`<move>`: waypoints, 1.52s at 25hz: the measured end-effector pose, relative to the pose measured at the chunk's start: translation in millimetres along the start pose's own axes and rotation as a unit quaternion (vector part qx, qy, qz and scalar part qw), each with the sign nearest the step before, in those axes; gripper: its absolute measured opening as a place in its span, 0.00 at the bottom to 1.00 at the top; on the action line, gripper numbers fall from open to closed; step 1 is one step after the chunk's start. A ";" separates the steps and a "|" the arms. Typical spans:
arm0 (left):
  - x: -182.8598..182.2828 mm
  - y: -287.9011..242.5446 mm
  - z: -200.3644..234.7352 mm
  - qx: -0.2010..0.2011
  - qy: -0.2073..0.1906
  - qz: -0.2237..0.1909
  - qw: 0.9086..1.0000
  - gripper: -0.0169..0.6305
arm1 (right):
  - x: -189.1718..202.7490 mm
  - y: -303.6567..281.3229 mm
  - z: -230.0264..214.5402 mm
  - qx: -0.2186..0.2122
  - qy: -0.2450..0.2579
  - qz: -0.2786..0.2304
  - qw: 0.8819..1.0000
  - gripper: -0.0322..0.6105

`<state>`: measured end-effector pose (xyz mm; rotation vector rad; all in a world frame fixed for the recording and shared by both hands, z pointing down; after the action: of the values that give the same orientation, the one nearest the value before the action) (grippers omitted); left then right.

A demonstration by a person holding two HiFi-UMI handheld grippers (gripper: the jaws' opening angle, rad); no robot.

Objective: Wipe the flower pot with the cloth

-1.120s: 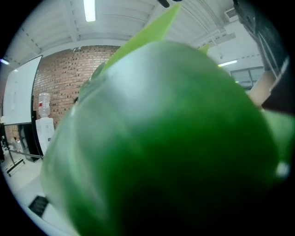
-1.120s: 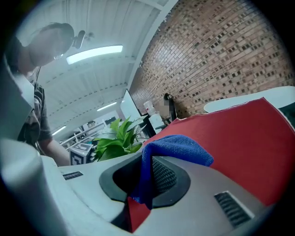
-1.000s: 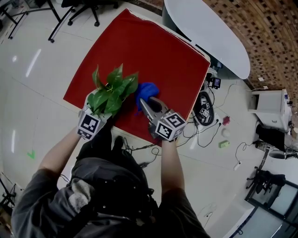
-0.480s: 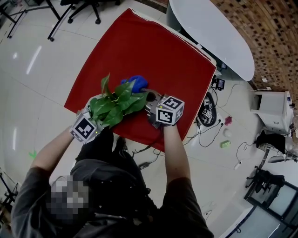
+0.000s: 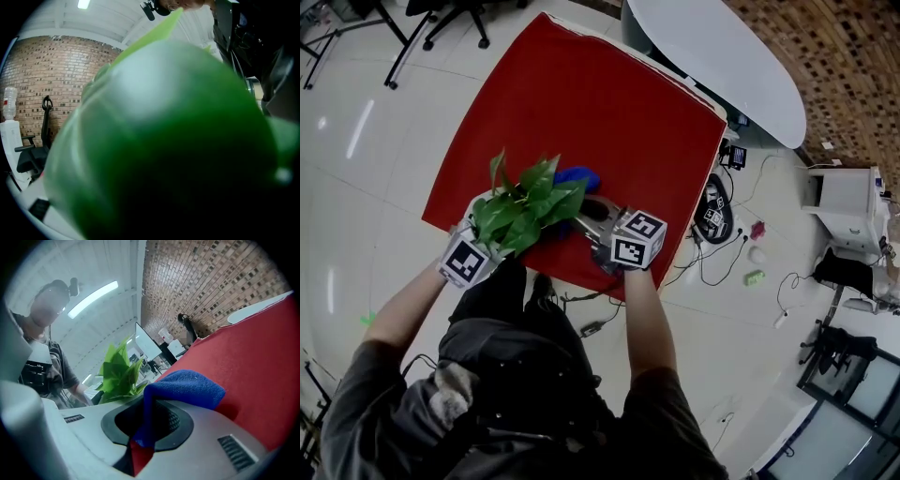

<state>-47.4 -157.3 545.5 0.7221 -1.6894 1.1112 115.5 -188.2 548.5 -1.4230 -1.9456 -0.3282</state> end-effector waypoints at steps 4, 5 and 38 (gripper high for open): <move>-2.5 0.7 0.4 -0.013 0.007 -0.007 1.000 0.68 | 22.9 10.5 18.7 0.010 -0.026 -0.029 0.999 0.13; -1.8 1.2 -0.6 -0.016 0.009 -0.007 1.000 0.68 | 29.4 11.1 24.7 0.009 -0.031 -0.034 0.999 0.13; -55.8 124.5 -106.1 -0.286 0.107 -0.023 0.952 0.78 | 58.7 169.0 166.9 0.110 0.044 -0.205 0.971 0.13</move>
<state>-90.2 -10.8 464.4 0.2574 -1.6782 0.5879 196.5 12.1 433.6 -0.8458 -2.1201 -0.3421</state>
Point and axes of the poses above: the fingertips, and each gripper's own axes: y backward along the fingers, z to its left, x out of its underside, the point moved 6 cm from there along y, backward along the fingers, and after that the axes turned 7 degrees about -y, right-handed, at the moved point
